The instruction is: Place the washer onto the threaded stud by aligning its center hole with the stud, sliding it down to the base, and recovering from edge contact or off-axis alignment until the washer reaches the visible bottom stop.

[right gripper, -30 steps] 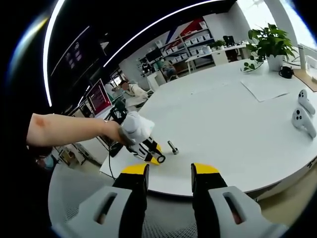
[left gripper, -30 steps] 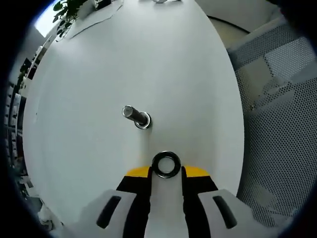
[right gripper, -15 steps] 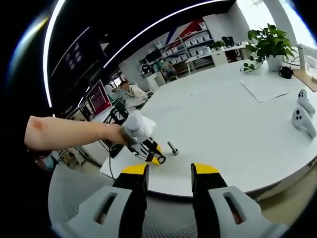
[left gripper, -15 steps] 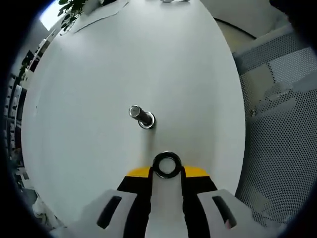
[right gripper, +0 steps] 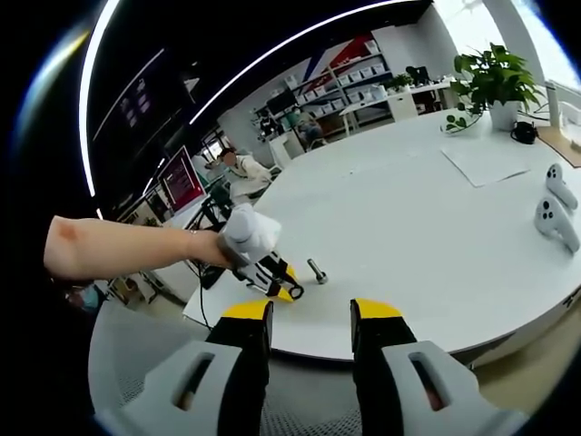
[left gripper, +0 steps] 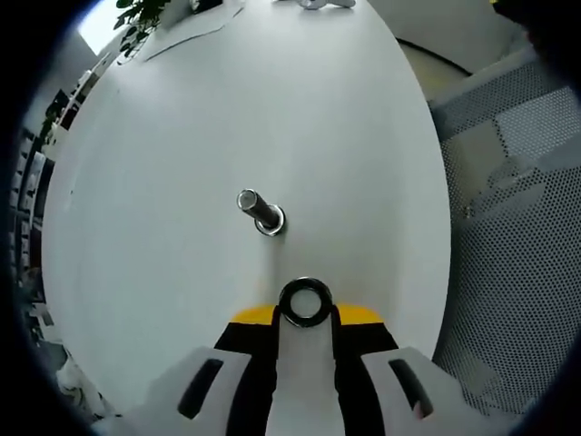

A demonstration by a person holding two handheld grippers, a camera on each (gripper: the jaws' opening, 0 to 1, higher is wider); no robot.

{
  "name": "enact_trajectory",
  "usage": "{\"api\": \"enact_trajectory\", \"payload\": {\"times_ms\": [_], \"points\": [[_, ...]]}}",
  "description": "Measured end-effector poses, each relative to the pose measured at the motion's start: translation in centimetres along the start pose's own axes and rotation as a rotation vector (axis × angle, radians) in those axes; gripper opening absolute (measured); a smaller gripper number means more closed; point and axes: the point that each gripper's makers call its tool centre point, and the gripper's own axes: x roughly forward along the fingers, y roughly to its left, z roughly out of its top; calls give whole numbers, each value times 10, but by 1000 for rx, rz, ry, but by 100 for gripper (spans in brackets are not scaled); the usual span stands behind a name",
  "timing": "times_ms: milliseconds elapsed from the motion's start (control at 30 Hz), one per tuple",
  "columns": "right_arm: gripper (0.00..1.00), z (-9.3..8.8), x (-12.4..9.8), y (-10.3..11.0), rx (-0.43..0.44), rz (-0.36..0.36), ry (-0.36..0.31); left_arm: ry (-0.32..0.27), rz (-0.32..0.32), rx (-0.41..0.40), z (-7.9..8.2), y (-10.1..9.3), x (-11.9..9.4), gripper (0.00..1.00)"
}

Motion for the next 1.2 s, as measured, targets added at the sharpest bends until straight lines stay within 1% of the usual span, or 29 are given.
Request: {"api": "enact_trajectory", "payload": {"times_ms": [200, 233, 267, 300, 333, 433, 500, 567, 633, 733, 767, 833, 967, 1067, 1200], "points": [[37, 0, 0, 0, 0, 0, 0, -14, 7, -7, 0, 1, 0, 19], [37, 0, 0, 0, 0, 0, 0, -14, 4, -7, 0, 0, 0, 14], [37, 0, 0, 0, -1, 1, 1, -11, 34, 7, -1, 2, 2, 0], [37, 0, 0, 0, -1, 1, 2, -18, 54, 72, 3, 3, -1, 0], [37, 0, 0, 0, -1, 1, 3, -13, 43, 67, 4, -1, -2, 0], [37, -1, 0, 0, 0, 1, 4, -9, 41, 64, 2, -1, -4, 0], [37, -1, 0, 1, -1, 2, 4, -15, 37, 12, 2, 1, -3, 0], [37, -1, 0, 1, -1, 2, 4, -35, 52, -24, 4, 2, -4, 3], [37, 0, 0, 1, -1, 2, 4, -41, 58, -14, 6, 1, -3, 6], [37, -1, 1, 1, -3, 3, 8, -59, 48, 9, 12, -5, -1, 9], [37, -1, 1, 1, -3, 3, 7, -71, 47, 9, 16, -6, -1, 10], [37, -1, 1, 1, -2, 3, 7, -99, 33, -5, 25, -9, 1, 14], [37, 0, 1, 0, -2, 3, 6, -129, 18, -38, 37, -11, 5, 19], [37, 0, 1, 0, -1, 3, 5, -141, 9, -56, 40, -11, 7, 22], [37, 0, 1, 0, 0, 2, 1, -154, 11, -52, 45, -11, 8, 25]]}}
